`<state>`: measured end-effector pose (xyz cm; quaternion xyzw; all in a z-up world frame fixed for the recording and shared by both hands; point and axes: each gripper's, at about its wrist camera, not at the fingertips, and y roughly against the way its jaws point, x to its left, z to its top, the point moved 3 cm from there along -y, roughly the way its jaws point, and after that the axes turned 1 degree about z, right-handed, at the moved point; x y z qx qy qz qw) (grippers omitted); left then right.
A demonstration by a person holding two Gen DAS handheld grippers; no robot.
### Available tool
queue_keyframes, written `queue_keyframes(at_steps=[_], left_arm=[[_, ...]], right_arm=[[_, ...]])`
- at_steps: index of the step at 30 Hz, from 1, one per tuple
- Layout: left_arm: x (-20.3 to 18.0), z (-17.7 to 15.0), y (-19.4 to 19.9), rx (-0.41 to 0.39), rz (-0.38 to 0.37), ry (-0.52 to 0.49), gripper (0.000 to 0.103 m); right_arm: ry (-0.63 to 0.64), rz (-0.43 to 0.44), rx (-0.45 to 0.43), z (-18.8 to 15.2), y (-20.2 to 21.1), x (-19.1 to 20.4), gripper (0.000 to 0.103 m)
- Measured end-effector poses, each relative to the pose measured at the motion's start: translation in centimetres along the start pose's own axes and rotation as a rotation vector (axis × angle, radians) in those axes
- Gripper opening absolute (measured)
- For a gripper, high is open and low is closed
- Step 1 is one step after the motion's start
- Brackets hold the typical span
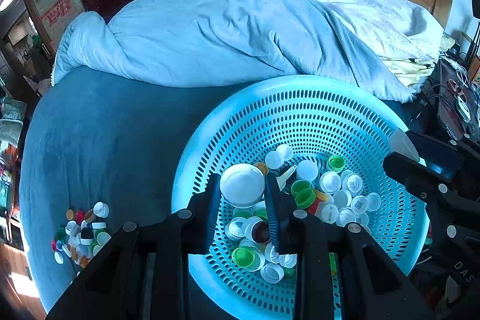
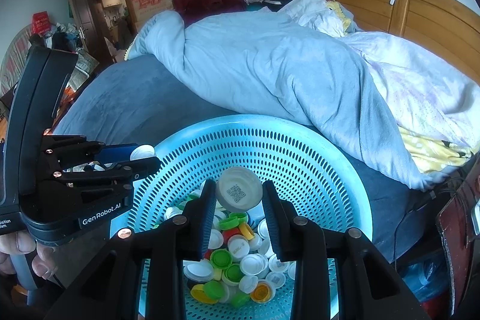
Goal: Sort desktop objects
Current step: 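Carry both white caps over the blue basket and open both tools to drop them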
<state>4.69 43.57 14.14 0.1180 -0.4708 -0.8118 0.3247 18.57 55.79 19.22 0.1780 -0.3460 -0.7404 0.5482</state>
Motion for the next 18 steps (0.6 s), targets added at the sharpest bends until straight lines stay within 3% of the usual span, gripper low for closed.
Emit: queue_keyframes(at_steps=[18], left_arm=[[0.09, -0.42, -0.69, 0.017, -0.003, 0.001, 0.024]], right_arm=[[0.001, 0.000, 0.013, -0.32, -0.60, 0.17, 0.034]])
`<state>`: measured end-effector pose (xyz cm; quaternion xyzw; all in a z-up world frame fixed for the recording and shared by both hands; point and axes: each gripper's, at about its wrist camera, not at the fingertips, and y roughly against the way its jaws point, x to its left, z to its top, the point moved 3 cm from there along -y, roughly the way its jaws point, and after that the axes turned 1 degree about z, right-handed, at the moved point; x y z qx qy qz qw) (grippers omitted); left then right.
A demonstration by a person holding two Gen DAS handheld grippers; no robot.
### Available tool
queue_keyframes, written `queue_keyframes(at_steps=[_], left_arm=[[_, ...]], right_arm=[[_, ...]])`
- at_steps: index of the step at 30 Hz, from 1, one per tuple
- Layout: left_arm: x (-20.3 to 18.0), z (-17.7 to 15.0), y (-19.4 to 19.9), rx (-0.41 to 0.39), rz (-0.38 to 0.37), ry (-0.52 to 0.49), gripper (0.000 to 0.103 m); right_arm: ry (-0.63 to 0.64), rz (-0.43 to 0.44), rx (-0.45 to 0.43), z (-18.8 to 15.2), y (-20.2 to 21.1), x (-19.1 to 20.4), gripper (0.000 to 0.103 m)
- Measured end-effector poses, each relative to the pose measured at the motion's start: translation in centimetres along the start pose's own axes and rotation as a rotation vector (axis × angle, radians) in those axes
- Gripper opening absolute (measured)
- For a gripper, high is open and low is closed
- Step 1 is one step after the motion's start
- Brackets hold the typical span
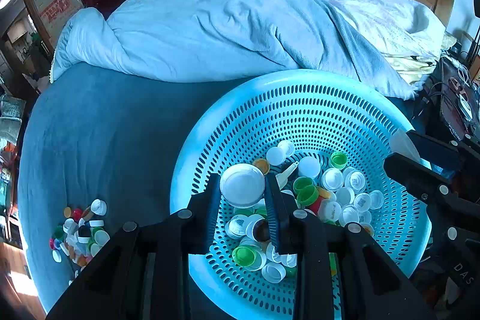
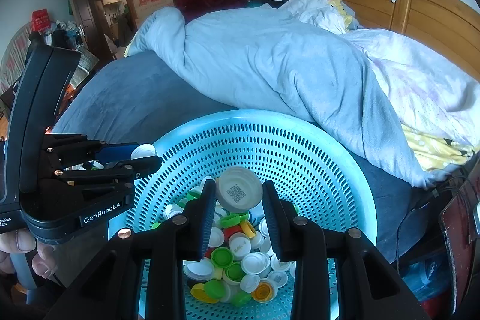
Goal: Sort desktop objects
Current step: 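Carry both white caps over the blue basket and open both tools to drop them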
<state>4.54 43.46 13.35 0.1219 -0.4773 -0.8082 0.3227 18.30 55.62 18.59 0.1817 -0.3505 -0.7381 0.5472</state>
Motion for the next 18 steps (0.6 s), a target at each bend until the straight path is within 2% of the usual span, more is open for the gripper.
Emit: queue_keyframes(at_steps=[5, 6, 7, 9, 10, 13, 15, 16, 17, 18], left_arm=[[-0.6, -0.2, -0.1, -0.004, -0.004, -0.020, 0.025], [-0.7, -0.2, 0.0, -0.008, 0.001, -0.025, 0.025], [-0.8, -0.2, 0.1, -0.009, 0.005, -0.028, 0.025], [-0.9, -0.1, 0.2, -0.016, 0.004, -0.026, 0.032], [-0.8, -0.1, 0.3, -0.020, 0.004, -0.024, 0.040], [-0.4, -0.1, 0.6, -0.032, 0.007, -0.013, 0.042], [0.0, -0.1, 0.7, -0.032, -0.001, -0.008, 0.043], [0.5, -0.2, 0.8, -0.033, -0.009, 0.000, 0.047], [1.0, -0.4, 1.0, -0.035, -0.009, 0.009, 0.052], [1.6, -0.6, 1.1, -0.038, -0.007, 0.018, 0.055]], right_arm=[[-0.001, -0.005, -0.004, 0.0, -0.1, -0.2, 0.035], [-0.003, -0.007, -0.006, -0.1, -0.1, -0.3, 0.038], [-0.005, -0.009, -0.008, -0.1, -0.1, -0.3, 0.042], [-0.006, -0.020, -0.019, -0.1, 0.1, -0.5, 0.064], [-0.007, -0.022, -0.022, -0.1, 0.1, -0.6, 0.069], [-0.010, -0.034, -0.032, 0.0, 0.4, -0.7, 0.077], [-0.020, -0.042, -0.048, 0.1, 0.8, -0.8, 0.088], [-0.024, -0.045, -0.060, 0.2, 1.0, -0.8, 0.093], [-0.032, -0.047, -0.084, 0.3, 1.5, -0.7, 0.101], [-0.038, -0.042, -0.101, 0.5, 1.7, -0.5, 0.103]])
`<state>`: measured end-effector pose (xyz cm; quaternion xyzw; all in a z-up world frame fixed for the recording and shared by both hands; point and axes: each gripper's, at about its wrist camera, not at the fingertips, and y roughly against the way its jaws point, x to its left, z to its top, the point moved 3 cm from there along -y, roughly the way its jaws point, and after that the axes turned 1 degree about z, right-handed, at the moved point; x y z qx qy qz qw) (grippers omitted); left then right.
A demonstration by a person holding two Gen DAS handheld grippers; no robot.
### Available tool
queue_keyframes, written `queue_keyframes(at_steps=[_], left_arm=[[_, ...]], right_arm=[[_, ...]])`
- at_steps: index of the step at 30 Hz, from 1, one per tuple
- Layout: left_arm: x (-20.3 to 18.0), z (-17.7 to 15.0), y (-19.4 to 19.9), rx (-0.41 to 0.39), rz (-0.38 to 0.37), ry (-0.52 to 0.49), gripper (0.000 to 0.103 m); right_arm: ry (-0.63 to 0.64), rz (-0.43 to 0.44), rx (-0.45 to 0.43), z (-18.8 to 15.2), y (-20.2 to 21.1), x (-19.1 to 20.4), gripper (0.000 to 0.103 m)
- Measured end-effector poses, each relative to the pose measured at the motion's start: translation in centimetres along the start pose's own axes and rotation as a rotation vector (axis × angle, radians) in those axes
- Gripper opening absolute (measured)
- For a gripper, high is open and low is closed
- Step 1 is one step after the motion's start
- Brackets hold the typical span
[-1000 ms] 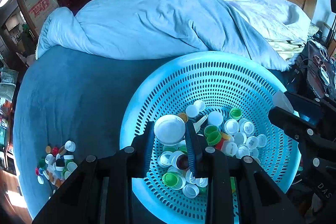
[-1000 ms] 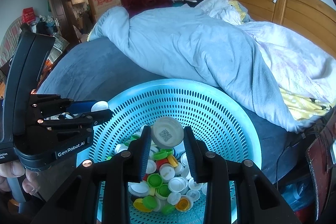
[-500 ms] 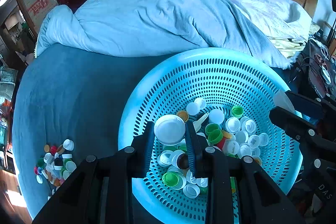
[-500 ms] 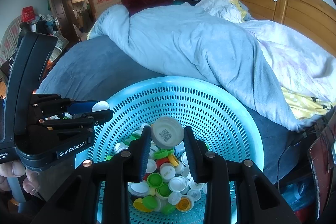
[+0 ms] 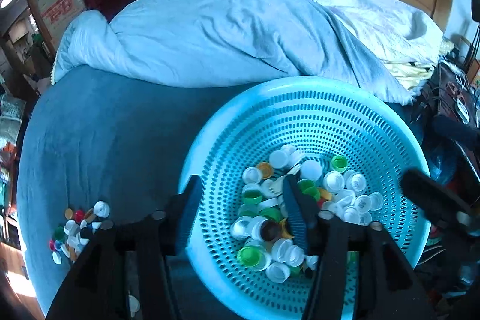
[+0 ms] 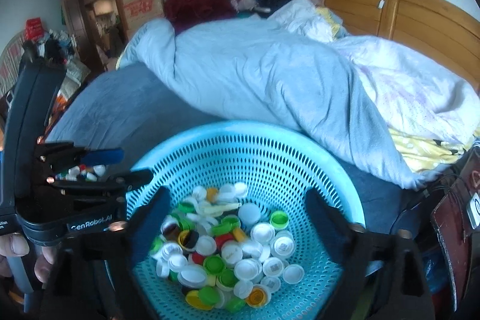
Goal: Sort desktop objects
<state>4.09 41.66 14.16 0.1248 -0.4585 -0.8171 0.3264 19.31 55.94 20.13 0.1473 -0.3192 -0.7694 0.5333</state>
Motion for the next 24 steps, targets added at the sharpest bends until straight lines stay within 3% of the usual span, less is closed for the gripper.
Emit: queue_keyframes(at_steps=[5, 12, 14, 18, 24], left_arm=[[5.6, -2.9, 1.8, -0.041, 0.022, 0.083, 0.056], [20.6, -12.0, 5.8, -0.148, 0.260, 0.366, 0.062], [25.6, -16.3, 6.2, -0.128, 0.358, 0.461, 0.064], [33.4, -25.3, 4.8, -0.018, 0.469, 0.656, 0.064], [38.8, -34.5, 1.9, 0.052, 0.581, 0.834, 0.064]], right_arm=[[-0.011, 0.034, -0.060, 0.2, 1.2, 2.6, 0.103], [0.108, 0.187, -0.103, -2.4, 0.6, 12.1, 0.103], [0.157, 0.247, -0.072, -3.9, -0.6, 15.5, 0.103], [0.259, 0.316, -0.008, -6.9, -3.7, 21.0, 0.103], [0.284, 0.317, 0.085, -10.6, -11.1, 25.3, 0.103]])
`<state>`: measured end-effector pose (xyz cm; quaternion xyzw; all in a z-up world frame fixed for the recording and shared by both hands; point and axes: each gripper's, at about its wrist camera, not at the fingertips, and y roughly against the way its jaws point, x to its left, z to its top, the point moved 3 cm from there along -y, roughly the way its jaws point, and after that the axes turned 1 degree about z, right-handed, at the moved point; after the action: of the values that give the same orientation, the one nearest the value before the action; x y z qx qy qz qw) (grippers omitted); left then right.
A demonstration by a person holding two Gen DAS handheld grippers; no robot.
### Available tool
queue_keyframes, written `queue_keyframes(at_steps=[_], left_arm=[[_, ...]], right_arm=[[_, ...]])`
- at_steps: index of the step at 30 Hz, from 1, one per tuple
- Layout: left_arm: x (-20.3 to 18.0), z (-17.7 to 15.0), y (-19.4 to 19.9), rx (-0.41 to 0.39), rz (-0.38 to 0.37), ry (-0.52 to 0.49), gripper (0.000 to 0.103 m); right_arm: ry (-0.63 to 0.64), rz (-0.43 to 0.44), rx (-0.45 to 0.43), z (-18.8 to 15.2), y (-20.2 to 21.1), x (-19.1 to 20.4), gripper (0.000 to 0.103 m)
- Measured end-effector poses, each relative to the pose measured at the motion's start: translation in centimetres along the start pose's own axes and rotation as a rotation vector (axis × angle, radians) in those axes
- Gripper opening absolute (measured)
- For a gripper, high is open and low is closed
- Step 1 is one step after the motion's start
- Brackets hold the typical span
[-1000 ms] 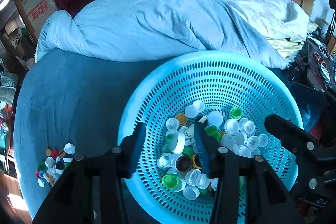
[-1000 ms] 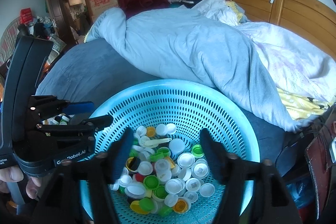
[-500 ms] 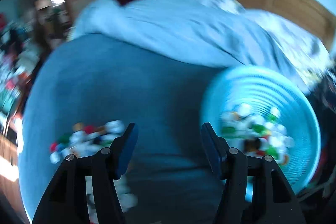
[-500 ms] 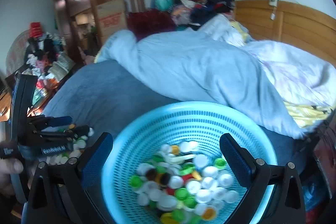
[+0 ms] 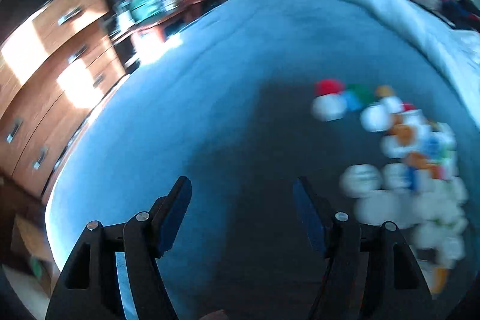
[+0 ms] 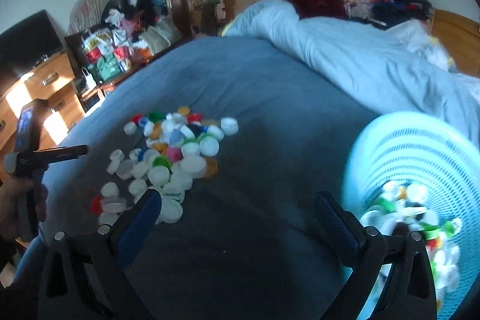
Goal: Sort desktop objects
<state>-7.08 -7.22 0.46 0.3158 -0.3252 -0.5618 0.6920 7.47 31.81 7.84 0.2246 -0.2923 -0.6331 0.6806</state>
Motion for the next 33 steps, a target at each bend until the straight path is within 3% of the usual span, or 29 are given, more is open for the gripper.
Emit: queue_keyframes(at_steps=[3, 5, 10, 12, 14, 18, 24, 33], left_arm=[[0.8, -1.0, -2.2, 0.012, -0.010, 0.015, 0.065], [0.8, -1.2, -2.1, -0.021, -0.012, 0.004, 0.067], [1.8, -0.7, -2.5, -0.021, -0.046, 0.010, 0.070], [1.5, -0.3, -2.9, -0.009, -0.050, 0.002, 0.078], [1.1, -0.1, -3.3, 0.014, -0.050, 0.009, 0.102], [1.0, 0.0, -3.5, 0.031, -0.071, 0.033, 0.102], [0.9, -0.1, -3.4, 0.019, -0.061, 0.044, 0.102], [1.2, -0.2, -3.4, 0.009, -0.073, 0.055, 0.102]], right_arm=[[0.068, -0.105, -0.062, -0.1, -2.3, 1.0, 0.103], [0.109, -0.148, -0.087, 0.1, -3.1, 1.8, 0.103], [0.106, -0.115, -0.062, -0.7, -4.0, 3.3, 0.103], [0.065, -0.086, -0.008, -1.6, -5.4, 3.1, 0.103], [-0.020, -0.062, 0.034, -2.5, -6.6, 2.2, 0.103], [-0.155, -0.036, 0.074, -3.6, -8.6, 0.4, 0.103], [-0.110, -0.125, 0.099, -3.6, -9.2, 1.4, 0.103], [-0.128, -0.103, 0.093, -3.6, -9.0, 1.1, 0.103]])
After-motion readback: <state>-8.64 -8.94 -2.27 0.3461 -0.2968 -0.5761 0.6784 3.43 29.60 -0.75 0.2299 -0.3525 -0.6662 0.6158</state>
